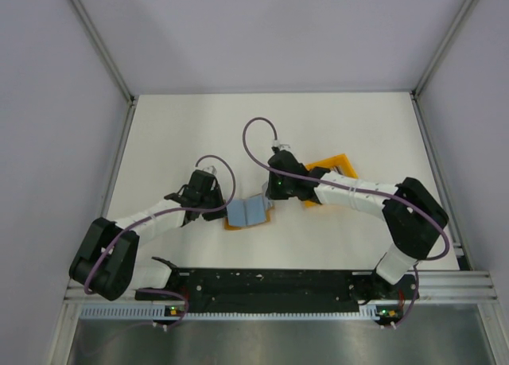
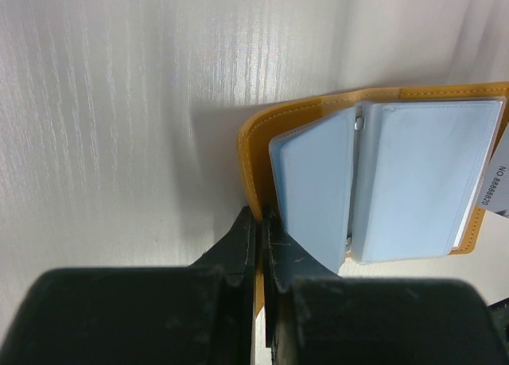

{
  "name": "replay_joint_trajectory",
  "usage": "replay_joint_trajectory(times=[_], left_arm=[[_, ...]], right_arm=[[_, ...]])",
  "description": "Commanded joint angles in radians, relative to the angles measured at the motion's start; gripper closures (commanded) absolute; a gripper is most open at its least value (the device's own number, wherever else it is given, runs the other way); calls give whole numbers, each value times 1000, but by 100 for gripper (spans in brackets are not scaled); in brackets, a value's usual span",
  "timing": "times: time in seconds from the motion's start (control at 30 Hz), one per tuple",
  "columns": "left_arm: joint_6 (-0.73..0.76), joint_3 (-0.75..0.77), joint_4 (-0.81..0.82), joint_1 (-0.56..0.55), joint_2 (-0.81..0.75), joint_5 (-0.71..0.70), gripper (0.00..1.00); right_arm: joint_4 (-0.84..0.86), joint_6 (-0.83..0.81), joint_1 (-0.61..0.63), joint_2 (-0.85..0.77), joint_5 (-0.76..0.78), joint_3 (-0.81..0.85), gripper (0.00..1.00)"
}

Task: Put the credit cards into the card holder
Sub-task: Open the card holder at the center of the board.

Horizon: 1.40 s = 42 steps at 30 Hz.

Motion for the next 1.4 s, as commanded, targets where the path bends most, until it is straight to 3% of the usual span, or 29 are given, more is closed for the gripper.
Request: replay_joint_trajectory(times=[0.0, 0.57, 0.9, 1.37], left_arm=[[7, -6, -2, 2, 13, -8, 100], [6, -6, 4, 2, 13, -1, 100], [9, -5, 6, 2, 13, 2, 100], [39, 21, -29, 2, -11, -3, 100]], right_arm=[[44, 26, -4, 16, -22, -17, 100], [90, 34, -4, 30, -99, 0, 100], [138, 21, 14, 83, -228, 53, 100], [-40, -19, -6, -4, 42, 49, 100]])
